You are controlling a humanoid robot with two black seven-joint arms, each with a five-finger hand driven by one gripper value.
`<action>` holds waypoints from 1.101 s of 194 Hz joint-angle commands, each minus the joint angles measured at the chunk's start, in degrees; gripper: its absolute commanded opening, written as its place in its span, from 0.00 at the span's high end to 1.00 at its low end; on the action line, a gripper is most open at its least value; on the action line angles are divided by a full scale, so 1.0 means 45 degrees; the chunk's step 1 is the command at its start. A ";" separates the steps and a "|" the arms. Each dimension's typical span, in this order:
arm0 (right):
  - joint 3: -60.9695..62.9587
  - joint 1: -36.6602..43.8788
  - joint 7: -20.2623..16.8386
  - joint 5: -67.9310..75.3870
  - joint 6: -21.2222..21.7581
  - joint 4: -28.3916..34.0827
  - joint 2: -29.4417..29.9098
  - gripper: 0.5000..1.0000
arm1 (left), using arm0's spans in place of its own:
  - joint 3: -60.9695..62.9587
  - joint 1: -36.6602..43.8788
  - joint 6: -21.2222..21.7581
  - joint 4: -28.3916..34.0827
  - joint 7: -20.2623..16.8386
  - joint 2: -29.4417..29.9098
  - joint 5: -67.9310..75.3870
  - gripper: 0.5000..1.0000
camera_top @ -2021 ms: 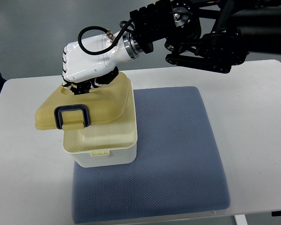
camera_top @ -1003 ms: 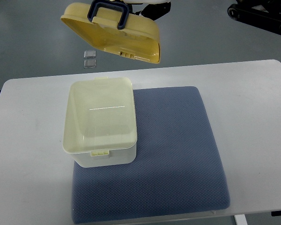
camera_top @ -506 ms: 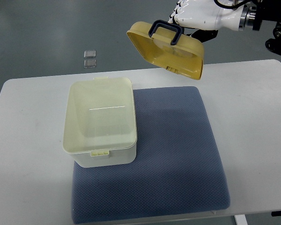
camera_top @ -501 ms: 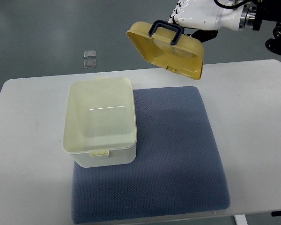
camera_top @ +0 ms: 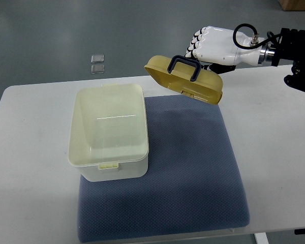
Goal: Open white storage box with right hand
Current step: 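Carry the lid away from the box and lower it onto the cushion, then open the right hand to release the lid on the cushion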
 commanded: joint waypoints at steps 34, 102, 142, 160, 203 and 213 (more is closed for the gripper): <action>0.0267 -0.0855 0.0000 -0.0829 -0.0495 0.0021 0.0026 1.00 | 0.0000 0.0008 0.0000 0.0000 0.0000 0.0000 0.0000 0.00; 0.0267 -0.1401 0.0000 -0.1103 -0.0495 0.0060 -0.0013 1.00 | 0.0000 -0.0012 0.0000 0.0000 0.0000 0.0000 0.0000 0.00; 0.0267 -0.1772 0.0000 -0.1220 -0.0495 0.0060 0.0026 0.95 | 0.0000 -0.0012 0.0000 0.0000 0.0000 0.0000 0.0000 0.00; 0.0267 -0.1851 0.0000 -0.1259 -0.0495 0.0060 0.0046 0.73 | 0.0000 0.0008 0.0000 0.0000 0.0000 0.0000 0.0000 0.00; 0.0286 -0.1987 0.0000 -0.1239 -0.0495 0.0041 0.0046 0.45 | 0.0000 0.0008 0.0000 0.0000 0.0000 0.0000 0.0000 0.00; 0.0325 -0.1987 0.0000 -0.1220 -0.0495 0.0041 0.0026 0.38 | 0.0000 -0.0012 0.0000 0.0000 0.0000 0.0000 0.0000 0.00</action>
